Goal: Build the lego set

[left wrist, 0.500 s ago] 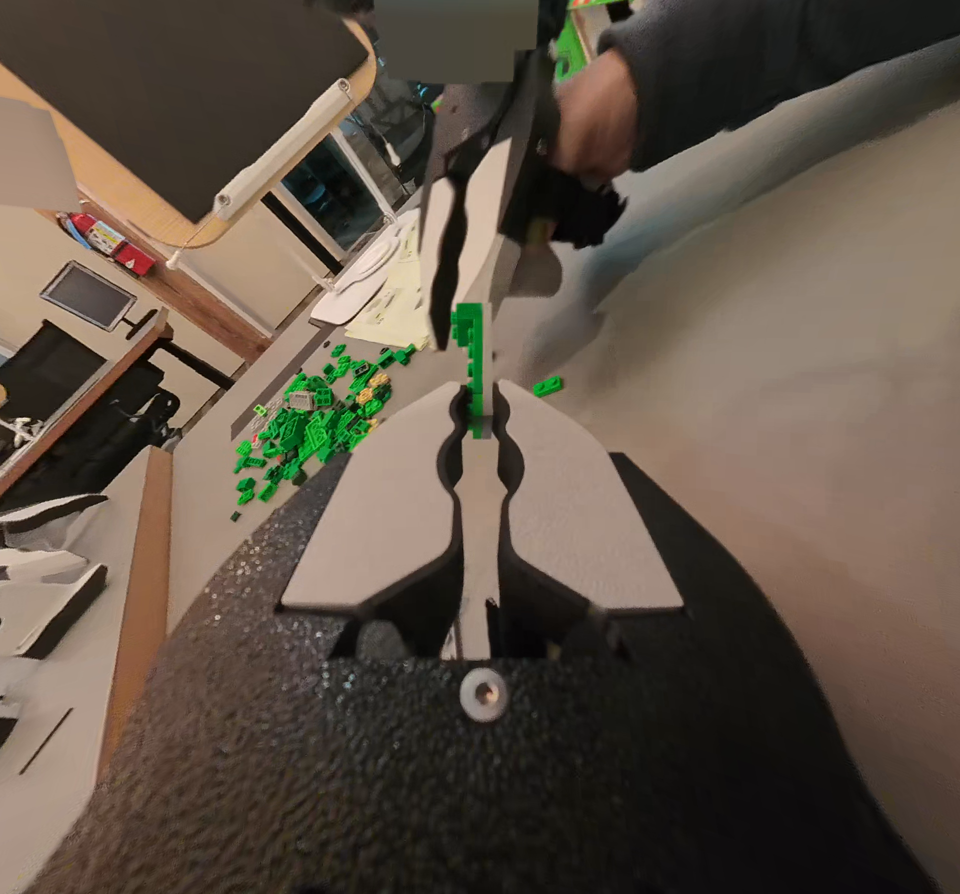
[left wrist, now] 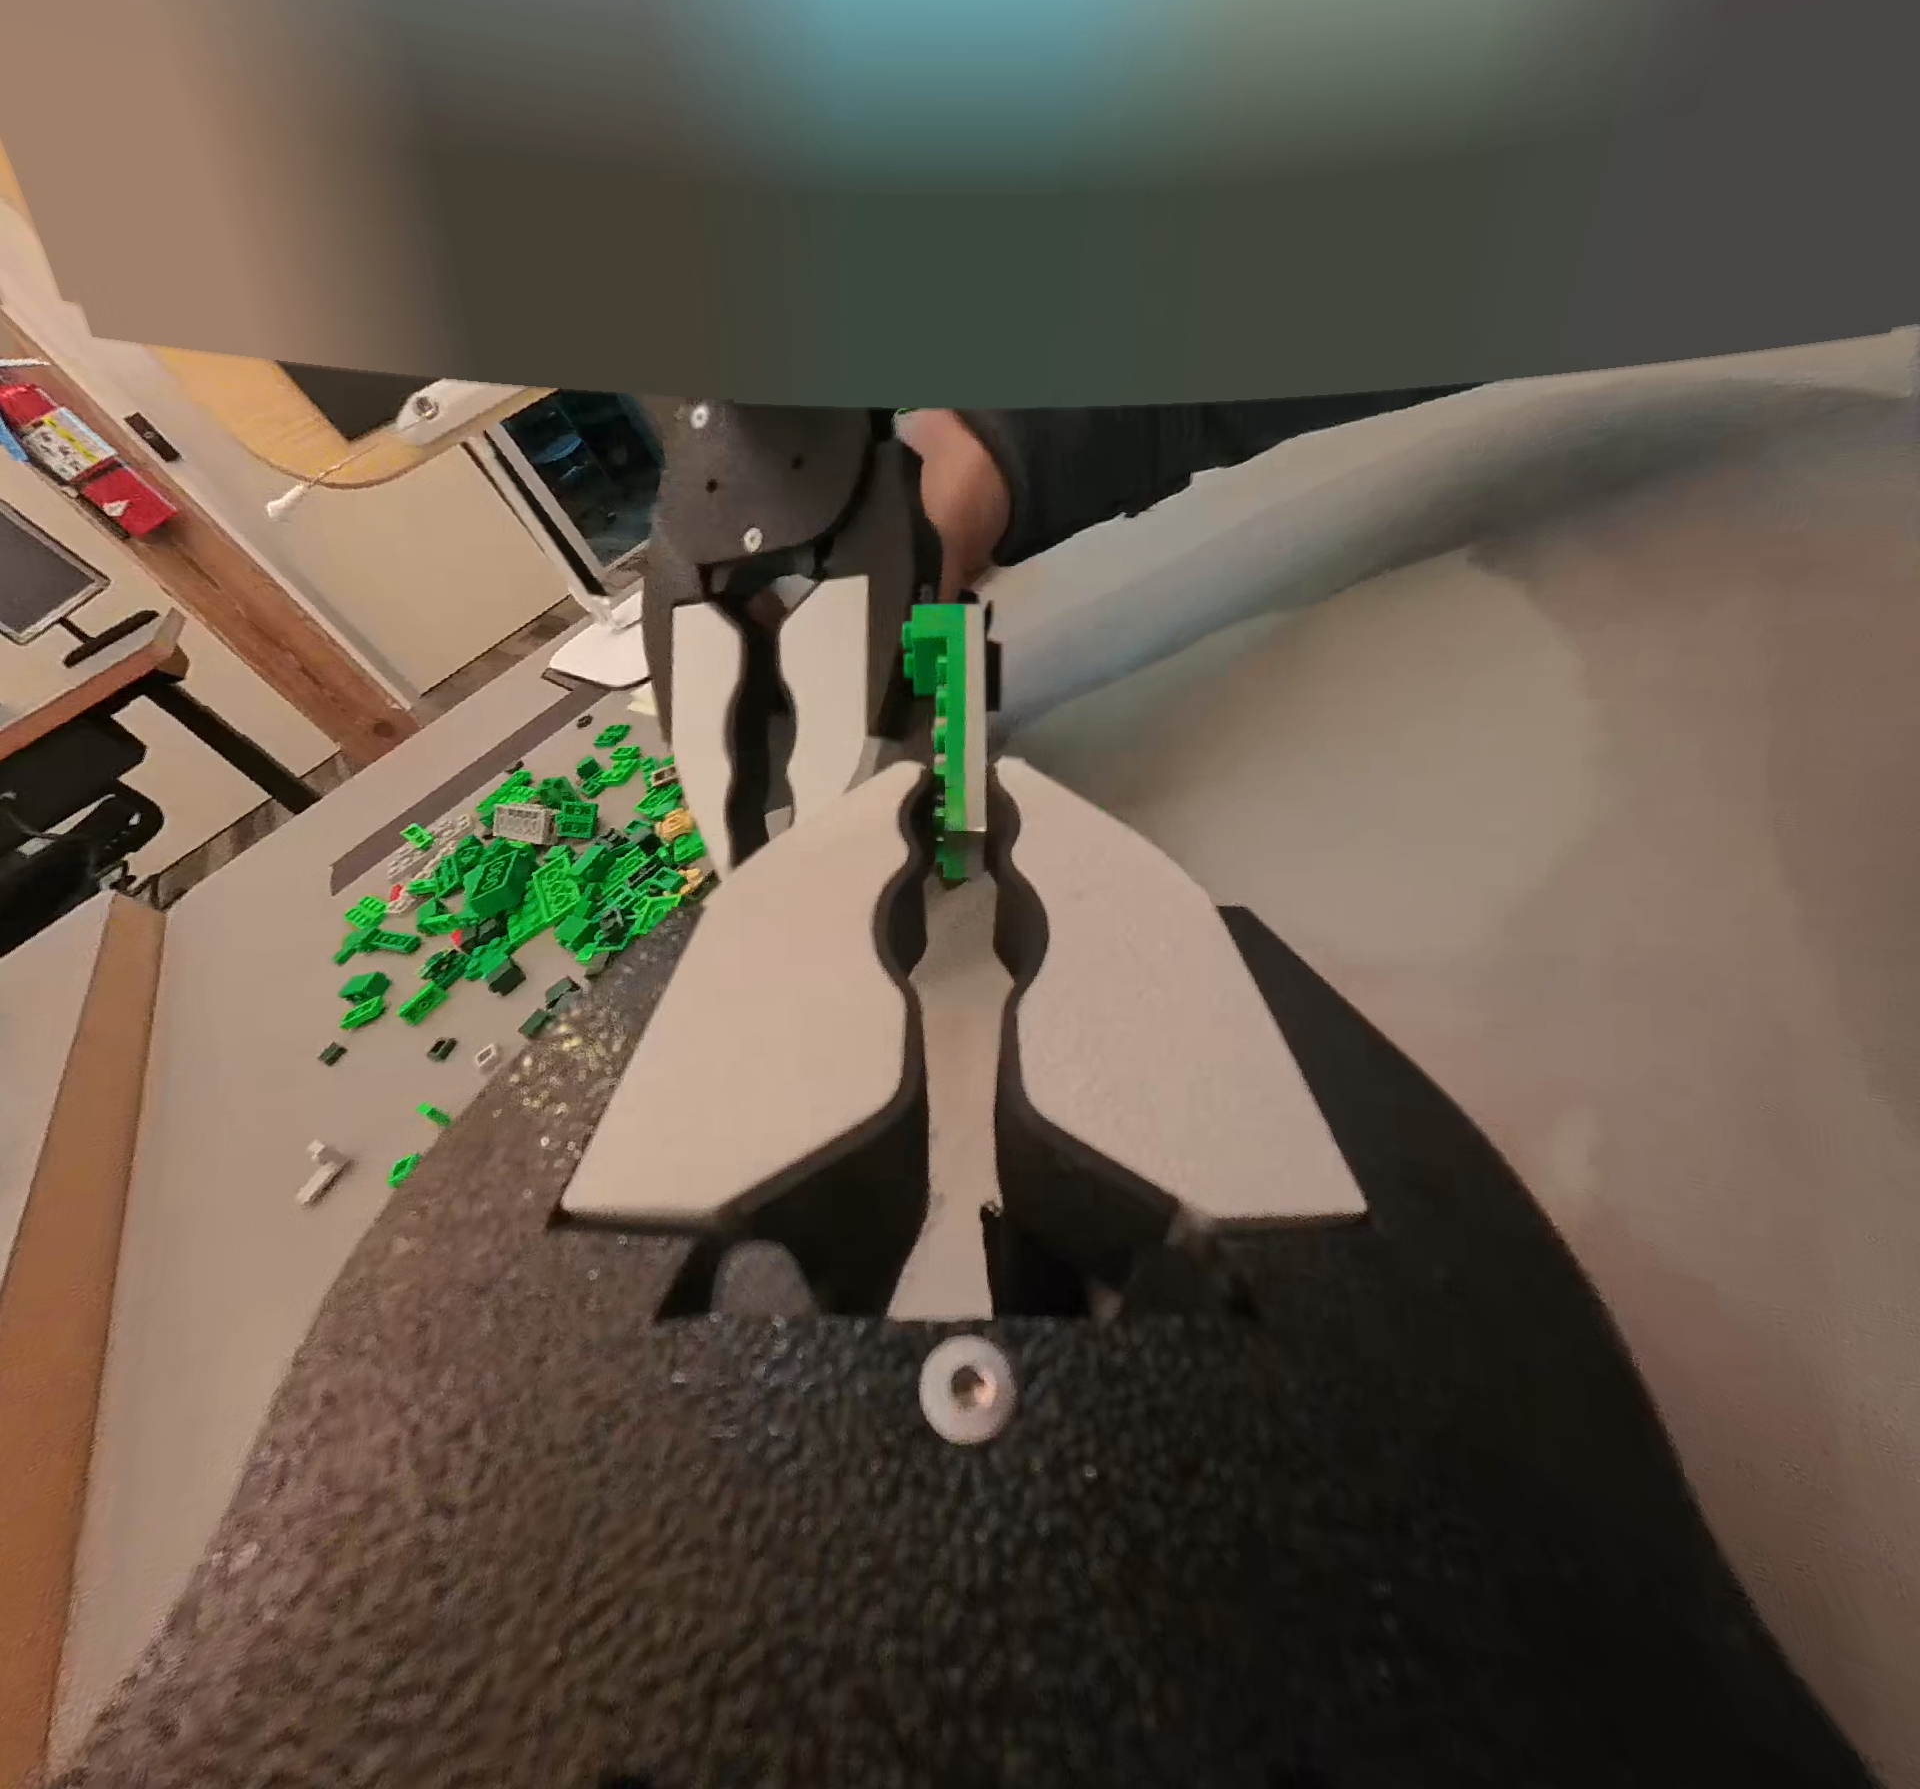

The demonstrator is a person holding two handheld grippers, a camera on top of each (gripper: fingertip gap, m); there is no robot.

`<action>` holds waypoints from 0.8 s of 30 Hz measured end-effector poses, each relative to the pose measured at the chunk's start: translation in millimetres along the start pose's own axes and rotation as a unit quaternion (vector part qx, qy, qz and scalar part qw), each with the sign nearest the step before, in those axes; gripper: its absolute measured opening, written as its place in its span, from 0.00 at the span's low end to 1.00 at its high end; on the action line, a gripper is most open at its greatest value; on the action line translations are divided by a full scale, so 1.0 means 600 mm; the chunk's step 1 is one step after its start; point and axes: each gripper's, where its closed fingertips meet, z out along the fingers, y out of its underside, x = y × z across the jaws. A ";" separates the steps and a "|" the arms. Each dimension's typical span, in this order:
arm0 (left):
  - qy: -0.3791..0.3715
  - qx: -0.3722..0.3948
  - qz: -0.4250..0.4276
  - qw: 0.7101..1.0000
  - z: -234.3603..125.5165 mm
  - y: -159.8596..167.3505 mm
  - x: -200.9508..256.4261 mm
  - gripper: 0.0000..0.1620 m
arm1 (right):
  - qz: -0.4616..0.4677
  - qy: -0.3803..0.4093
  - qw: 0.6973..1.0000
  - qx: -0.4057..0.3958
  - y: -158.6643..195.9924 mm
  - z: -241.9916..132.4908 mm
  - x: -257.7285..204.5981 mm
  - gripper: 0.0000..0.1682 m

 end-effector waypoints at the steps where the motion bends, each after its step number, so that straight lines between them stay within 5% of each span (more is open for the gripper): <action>1: 0.002 0.001 -0.004 1.000 0.000 0.000 0.000 0.05 | -0.003 0.003 1.000 -0.011 0.002 0.002 0.006 0.12; 13: -0.008 0.002 -0.020 1.000 -0.002 0.003 -0.009 0.05 | 0.005 0.081 0.989 -0.125 0.052 -0.047 0.088 0.08; 24: -0.008 -0.003 -0.020 1.000 0.002 0.006 -0.009 0.05 | 0.064 0.091 0.985 -0.133 0.120 -0.103 0.048 0.05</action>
